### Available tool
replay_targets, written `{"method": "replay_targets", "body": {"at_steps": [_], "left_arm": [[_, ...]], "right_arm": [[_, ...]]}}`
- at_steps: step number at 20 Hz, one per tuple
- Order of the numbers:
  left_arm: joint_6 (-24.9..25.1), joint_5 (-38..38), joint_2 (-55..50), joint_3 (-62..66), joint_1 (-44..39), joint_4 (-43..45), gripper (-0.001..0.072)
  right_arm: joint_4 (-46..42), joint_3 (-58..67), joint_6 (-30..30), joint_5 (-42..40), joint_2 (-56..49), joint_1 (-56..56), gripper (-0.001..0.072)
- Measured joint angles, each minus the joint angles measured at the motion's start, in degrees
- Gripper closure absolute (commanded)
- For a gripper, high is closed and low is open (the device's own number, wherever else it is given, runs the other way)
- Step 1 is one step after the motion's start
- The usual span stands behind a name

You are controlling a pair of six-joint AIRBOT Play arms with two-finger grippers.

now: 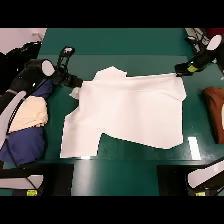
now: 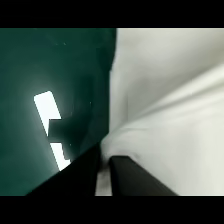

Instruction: Fold the shirts.

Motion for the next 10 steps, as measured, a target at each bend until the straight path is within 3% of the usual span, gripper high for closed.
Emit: {"method": "replay_targets", "body": {"at_steps": [1, 2, 5, 10], "left_arm": [[-1.0, 1.1, -1.9, 1.7, 1.1, 0.1, 0.0185], [-2.0, 1.6, -3.5, 3.3, 2.3, 0.0, 0.0183], [-3.8, 0.8, -5.9, 7.2, 6.1, -2.0, 0.0183], [-1.5, -12.9, -4.5, 9.2, 13.7, -5.8, 0.0182]], "right_arm": [[0.7, 0.0, 0.3, -1.9, -0.6, 0.0, 0.0521], [1.8, 0.0, 0.6, -4.2, -0.9, 0.0, 0.0365], [5.7, 0.1, 1.0, -8.3, -1.2, -0.5, 0.0351], [11.5, -0.5, -0.4, -3.1, 1.2, -3.0, 0.0352]]}}
